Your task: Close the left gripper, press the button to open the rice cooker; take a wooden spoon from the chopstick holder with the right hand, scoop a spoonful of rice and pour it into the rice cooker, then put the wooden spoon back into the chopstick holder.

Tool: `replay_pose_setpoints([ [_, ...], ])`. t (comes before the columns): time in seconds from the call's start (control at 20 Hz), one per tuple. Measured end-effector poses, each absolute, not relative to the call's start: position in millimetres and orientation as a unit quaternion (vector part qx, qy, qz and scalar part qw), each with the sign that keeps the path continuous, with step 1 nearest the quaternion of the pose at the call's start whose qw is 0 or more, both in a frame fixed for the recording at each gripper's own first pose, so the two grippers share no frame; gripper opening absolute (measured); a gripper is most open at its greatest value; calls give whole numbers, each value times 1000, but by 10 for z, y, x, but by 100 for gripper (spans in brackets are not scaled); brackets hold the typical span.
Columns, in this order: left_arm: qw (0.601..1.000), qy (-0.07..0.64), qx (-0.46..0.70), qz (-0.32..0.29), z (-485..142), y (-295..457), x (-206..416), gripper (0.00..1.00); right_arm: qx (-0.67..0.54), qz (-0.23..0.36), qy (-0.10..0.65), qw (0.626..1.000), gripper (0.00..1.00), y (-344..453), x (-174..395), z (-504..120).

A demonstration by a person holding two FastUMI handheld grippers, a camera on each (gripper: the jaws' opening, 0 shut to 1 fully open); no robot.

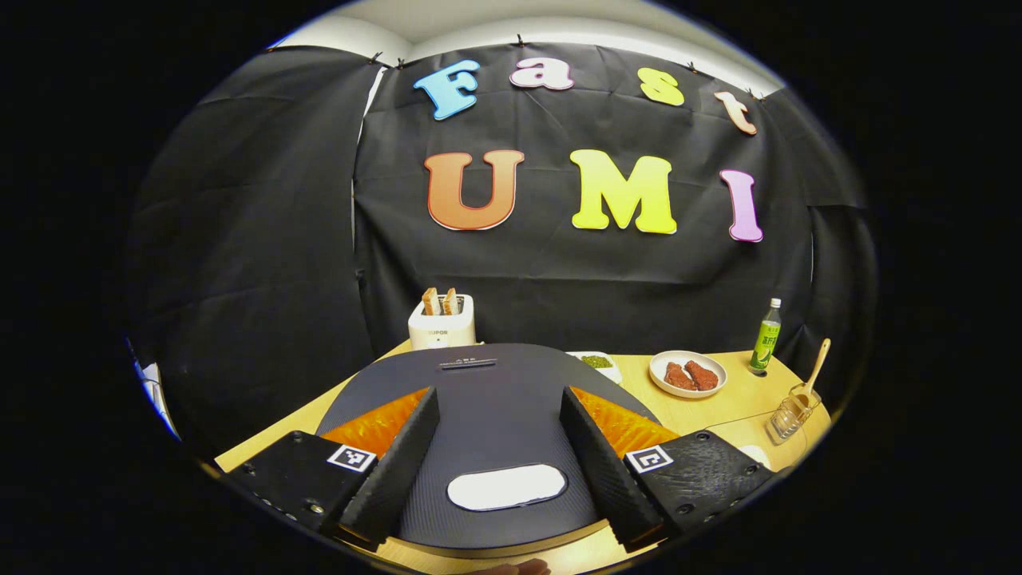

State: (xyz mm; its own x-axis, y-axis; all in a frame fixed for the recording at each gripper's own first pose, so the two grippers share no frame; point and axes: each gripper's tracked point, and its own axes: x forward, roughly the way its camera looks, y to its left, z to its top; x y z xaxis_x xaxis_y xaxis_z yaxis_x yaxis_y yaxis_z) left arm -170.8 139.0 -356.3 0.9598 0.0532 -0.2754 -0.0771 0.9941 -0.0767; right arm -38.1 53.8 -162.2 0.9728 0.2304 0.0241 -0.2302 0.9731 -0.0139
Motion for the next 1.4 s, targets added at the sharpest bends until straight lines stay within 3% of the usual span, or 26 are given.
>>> replay_pose_setpoints([
  [0.7,992,106,-43,47,-3574,1386,-2016,99,-18,126,-2,992,100,631,-364,-1728],
  [0.95,989,129,-51,48,-3683,1362,-2081,100,-19,124,-6,992,100,609,-392,-1699],
  [1.1,993,93,-37,60,-3577,1351,-2075,100,-21,120,-12,992,100,588,-420,-1663],
  [1.4,991,101,-56,72,-3398,1348,-2295,95,-20,120,-11,992,100,578,-423,-1703],
])
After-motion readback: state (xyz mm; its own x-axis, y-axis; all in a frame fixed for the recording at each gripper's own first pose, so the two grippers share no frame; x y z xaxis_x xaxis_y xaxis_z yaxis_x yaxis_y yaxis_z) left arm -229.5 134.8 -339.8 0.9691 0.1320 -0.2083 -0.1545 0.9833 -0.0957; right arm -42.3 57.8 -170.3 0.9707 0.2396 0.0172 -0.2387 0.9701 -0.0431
